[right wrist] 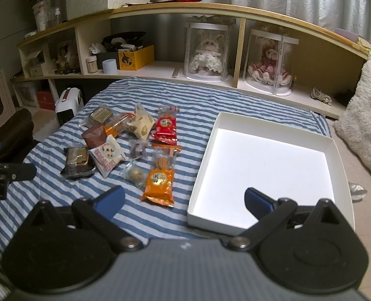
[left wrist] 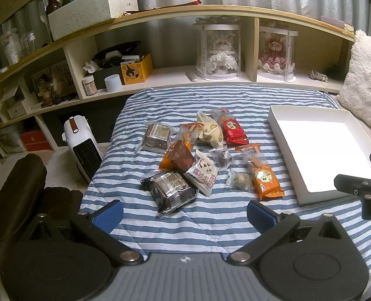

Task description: Organize snacks

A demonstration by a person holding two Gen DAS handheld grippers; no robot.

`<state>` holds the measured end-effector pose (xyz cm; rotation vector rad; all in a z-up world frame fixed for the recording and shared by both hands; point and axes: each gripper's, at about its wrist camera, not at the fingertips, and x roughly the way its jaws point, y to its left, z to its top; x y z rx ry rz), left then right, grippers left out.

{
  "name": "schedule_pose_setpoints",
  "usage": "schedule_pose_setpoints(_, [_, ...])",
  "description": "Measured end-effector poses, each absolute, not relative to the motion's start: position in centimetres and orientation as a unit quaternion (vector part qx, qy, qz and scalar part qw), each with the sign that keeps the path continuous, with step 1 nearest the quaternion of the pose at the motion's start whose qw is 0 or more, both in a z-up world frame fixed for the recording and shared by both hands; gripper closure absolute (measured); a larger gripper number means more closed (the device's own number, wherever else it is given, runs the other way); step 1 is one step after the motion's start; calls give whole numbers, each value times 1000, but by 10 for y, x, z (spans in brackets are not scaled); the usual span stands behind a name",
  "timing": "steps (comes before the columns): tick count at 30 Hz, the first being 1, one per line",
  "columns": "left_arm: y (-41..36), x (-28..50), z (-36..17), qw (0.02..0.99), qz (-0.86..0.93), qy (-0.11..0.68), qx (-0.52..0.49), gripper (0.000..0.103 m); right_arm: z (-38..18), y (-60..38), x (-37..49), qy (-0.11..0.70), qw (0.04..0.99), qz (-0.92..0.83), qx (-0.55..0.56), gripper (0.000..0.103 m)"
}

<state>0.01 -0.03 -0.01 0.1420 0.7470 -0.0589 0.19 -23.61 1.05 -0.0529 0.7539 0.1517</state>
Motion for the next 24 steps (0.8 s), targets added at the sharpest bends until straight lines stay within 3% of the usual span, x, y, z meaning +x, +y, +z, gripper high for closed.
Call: schedule_pose_setpoints(24, [0, 0, 0, 928, -29, 365, 69, 0, 9, -238, 2, 370, 926, 74, -26, 1])
